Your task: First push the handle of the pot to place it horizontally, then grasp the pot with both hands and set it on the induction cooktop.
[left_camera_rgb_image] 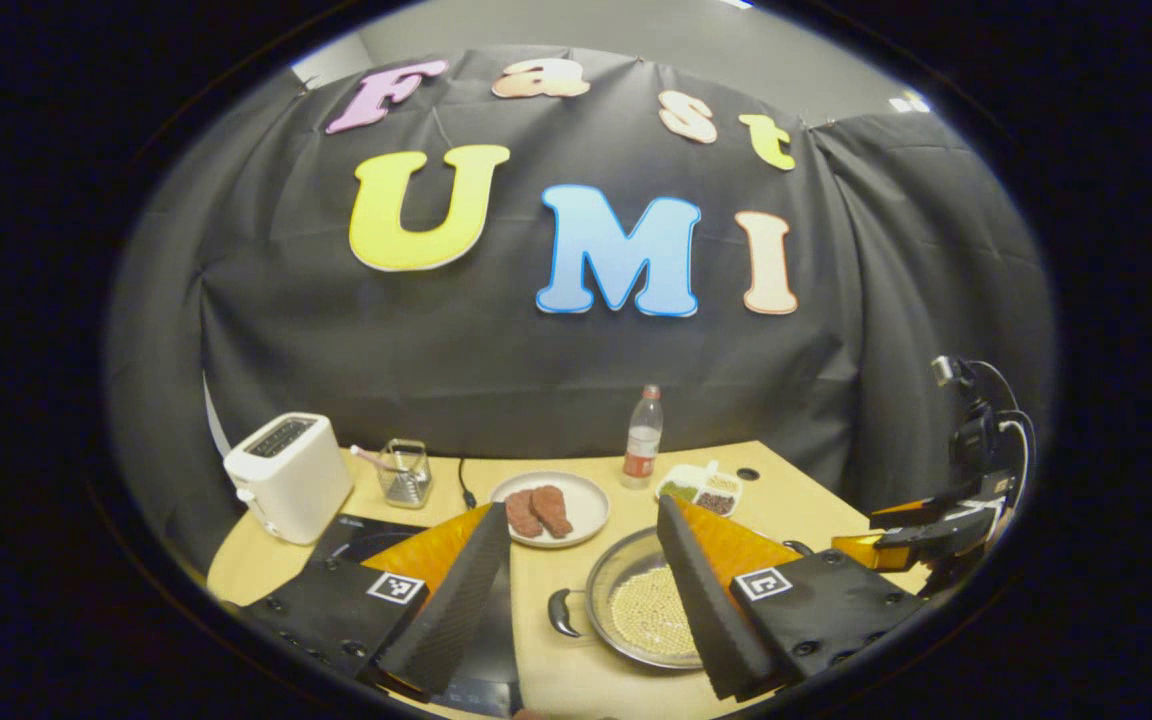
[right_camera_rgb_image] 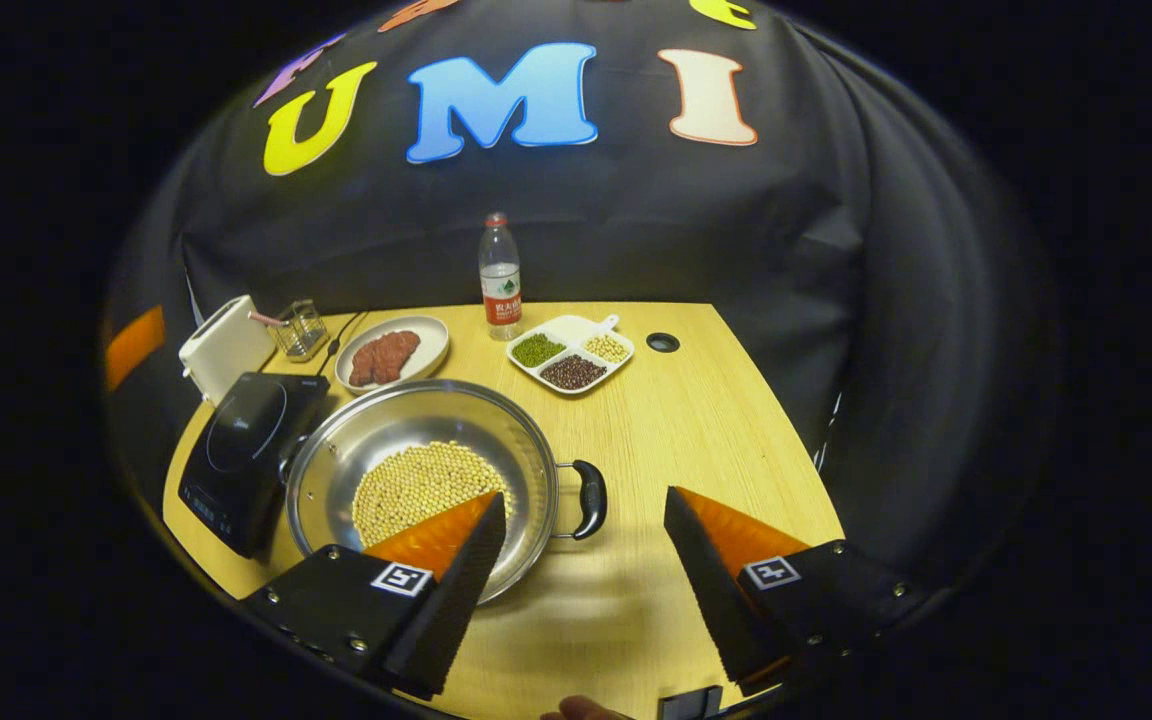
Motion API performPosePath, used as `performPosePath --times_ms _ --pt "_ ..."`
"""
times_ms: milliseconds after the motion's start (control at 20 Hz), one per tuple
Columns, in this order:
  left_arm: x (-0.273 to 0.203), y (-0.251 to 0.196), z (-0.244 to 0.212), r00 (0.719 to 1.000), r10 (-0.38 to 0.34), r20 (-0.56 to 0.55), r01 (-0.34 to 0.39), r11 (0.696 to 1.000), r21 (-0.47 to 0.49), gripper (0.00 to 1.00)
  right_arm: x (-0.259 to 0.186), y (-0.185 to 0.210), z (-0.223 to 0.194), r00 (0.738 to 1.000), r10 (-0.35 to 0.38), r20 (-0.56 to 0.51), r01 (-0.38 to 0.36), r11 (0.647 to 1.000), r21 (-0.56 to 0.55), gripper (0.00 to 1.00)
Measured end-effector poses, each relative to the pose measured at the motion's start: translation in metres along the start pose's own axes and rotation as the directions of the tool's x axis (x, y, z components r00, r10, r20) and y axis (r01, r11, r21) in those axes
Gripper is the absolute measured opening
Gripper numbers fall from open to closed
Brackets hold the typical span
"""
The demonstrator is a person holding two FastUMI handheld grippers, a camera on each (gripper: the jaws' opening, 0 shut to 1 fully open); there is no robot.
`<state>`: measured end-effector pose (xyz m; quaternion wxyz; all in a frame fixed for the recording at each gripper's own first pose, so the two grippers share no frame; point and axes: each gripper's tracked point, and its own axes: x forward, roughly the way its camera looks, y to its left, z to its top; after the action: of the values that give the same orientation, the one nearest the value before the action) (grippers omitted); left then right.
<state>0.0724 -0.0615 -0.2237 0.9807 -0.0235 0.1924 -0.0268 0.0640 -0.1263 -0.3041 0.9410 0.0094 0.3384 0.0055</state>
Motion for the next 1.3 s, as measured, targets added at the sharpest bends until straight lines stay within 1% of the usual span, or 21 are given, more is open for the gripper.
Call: performPosePath --times_ms 150,250,500,750,800,850,950,1050,1100,1150,1200,1250,1300 --pt "0.022 -0.001 -0.044 0.996 0.007 -0.084 -0.007 1.000 -0.001 0.99 0.007 0.000 0.001 1.000 0.002 0.025 -0.003 1.000 0.028 0.99" --pt "0.036 -0.001 -0.066 0.992 0.006 -0.125 -0.006 1.000 -0.002 0.97 0.014 0.002 -0.007 1.000 0.010 0.010 -0.010 1.000 0.018 0.99" --pt "0.072 0.013 -0.119 0.974 0.036 -0.223 -0.033 0.999 0.018 0.97 0.042 0.004 -0.022 0.999 0.016 -0.040 -0.017 1.000 -0.025 0.99" --pt "0.095 0.018 -0.160 0.948 0.056 -0.313 -0.049 0.998 0.032 0.98 0.075 0.003 -0.029 0.997 0.020 -0.078 -0.022 0.999 -0.025 0.99" --pt "0.100 0.017 -0.170 0.941 0.059 -0.332 -0.048 0.998 0.040 0.99 0.082 0.003 -0.032 0.996 0.022 -0.089 -0.024 1.000 -0.020 0.99" --pt "0.102 0.016 -0.177 0.936 0.056 -0.348 -0.042 0.998 0.047 0.98 0.087 0.003 -0.033 0.995 0.024 -0.100 -0.025 1.000 -0.011 0.99" --pt "0.104 0.015 -0.187 0.927 0.055 -0.371 -0.039 0.998 0.053 0.99 0.098 0.001 -0.037 0.993 0.025 -0.120 -0.026 1.000 -0.007 0.99" --pt "0.109 0.019 -0.192 0.921 0.065 -0.383 -0.047 0.997 0.056 0.98 0.106 0.003 -0.042 0.989 0.030 -0.142 -0.032 0.999 -0.012 0.99" --pt "0.109 0.021 -0.195 0.919 0.072 -0.388 -0.052 0.997 0.061 0.99 0.109 0.003 -0.045 0.988 0.025 -0.150 -0.028 0.999 -0.017 0.97" --pt "0.110 0.023 -0.197 0.916 0.081 -0.394 -0.058 0.996 0.070 0.95 0.113 0.003 -0.047 0.987 0.027 -0.156 -0.031 0.999 -0.020 0.90" --pt "0.111 0.023 -0.199 0.913 0.084 -0.400 -0.059 0.995 0.075 0.93 0.116 0.003 -0.049 0.987 0.018 -0.161 -0.023 0.999 -0.028 0.89" --pt "0.112 0.021 -0.198 0.914 0.080 -0.398 -0.055 0.996 0.073 0.87 0.119 0.001 -0.050 0.986 0.009 -0.169 -0.015 0.999 -0.033 0.84" --pt "0.111 0.020 -0.199 0.914 0.074 -0.399 -0.048 0.996 0.075 0.81 0.120 0.001 -0.053 0.983 0.008 -0.183 -0.015 0.999 -0.034 0.82"
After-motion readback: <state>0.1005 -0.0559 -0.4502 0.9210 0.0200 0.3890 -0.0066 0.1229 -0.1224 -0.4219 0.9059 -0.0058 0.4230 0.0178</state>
